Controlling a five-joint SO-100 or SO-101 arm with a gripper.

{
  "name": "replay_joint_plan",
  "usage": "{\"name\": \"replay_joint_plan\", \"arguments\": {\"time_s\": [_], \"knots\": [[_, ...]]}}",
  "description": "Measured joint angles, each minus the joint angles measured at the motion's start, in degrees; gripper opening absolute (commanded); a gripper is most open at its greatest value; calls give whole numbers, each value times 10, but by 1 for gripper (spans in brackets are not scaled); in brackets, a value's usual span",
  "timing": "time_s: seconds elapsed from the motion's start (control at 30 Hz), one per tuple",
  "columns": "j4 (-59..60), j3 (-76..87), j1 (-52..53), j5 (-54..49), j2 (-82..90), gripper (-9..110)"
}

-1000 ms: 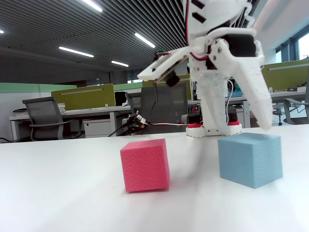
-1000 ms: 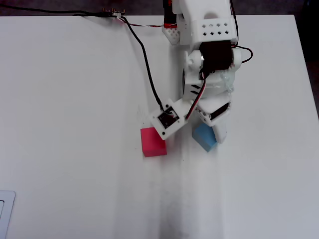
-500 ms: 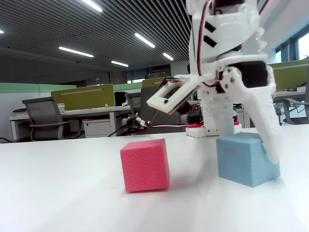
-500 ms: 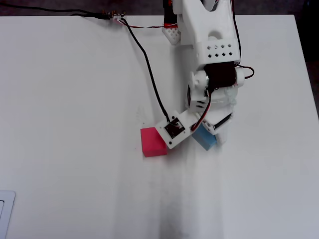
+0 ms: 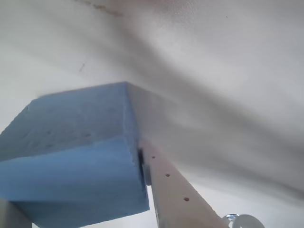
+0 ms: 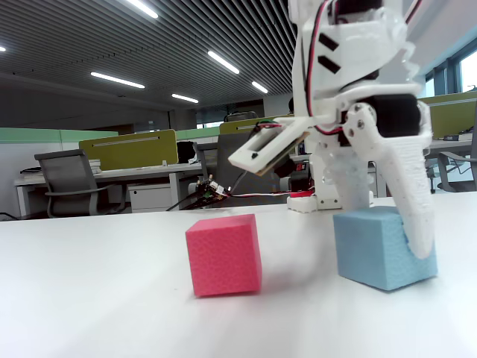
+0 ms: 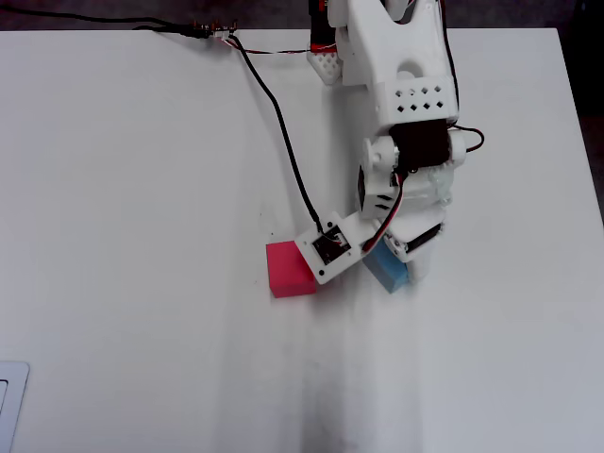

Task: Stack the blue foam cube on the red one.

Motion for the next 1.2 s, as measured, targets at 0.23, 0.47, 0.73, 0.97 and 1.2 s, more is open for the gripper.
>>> {"name": "replay_joint_plan", "arguments": {"time_s": [0.23, 0.47, 0.73, 0.97, 1.2], "knots": [[-1, 0, 0, 30, 68, 22], [-8, 0, 25, 76, 164, 22], [25, 0, 88, 133, 264, 23], [99, -39, 169, 149, 272, 23], [132, -86, 210, 150, 203, 23]]}}
